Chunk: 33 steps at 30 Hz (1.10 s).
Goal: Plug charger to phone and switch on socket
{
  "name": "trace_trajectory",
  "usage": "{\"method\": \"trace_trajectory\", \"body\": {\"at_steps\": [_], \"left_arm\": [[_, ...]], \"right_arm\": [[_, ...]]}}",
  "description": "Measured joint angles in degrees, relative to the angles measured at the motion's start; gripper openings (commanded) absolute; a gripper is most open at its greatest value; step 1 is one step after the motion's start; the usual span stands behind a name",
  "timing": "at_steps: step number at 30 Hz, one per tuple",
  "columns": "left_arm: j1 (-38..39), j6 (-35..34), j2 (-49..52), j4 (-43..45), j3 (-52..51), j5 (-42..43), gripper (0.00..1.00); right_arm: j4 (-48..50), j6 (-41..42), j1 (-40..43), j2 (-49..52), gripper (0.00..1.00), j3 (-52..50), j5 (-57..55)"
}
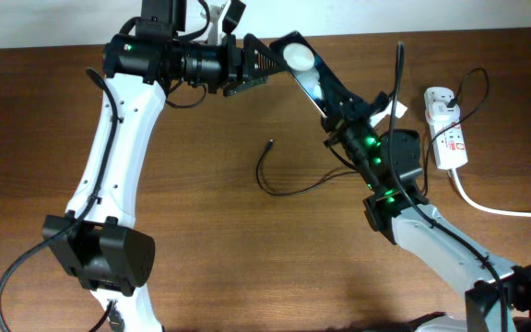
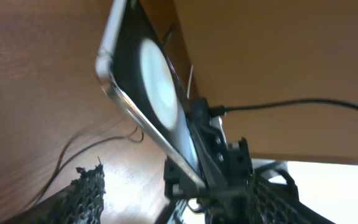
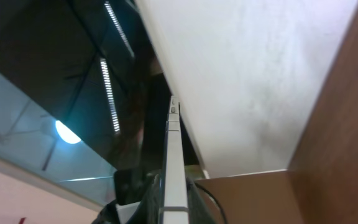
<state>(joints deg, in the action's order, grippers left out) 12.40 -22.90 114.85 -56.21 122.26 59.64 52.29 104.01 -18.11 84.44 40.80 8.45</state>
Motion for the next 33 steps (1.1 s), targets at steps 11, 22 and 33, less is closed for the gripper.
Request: {"method": "trace_trajectory", "body": {"at_steps": [11, 22, 33], "left_arm": [[0.37, -13.90, 0.00, 8.94, 0.00, -4.37, 0.59], [6.25, -19.37, 0.00, 9.22, 0.00, -16.06, 0.45], [6.71, -22.97, 0.00, 11.89, 0.00, -19.28, 0.40]], "right_arm": [[-8.07, 0.55, -4.42, 0.07, 0.04, 5.16, -4.66], [-8.81, 0.68, -4.39, 0.07, 0.04, 5.40, -6.95], [-8.74, 0.81, -4.39, 0.07, 0.04, 5.92, -6.95]]}}
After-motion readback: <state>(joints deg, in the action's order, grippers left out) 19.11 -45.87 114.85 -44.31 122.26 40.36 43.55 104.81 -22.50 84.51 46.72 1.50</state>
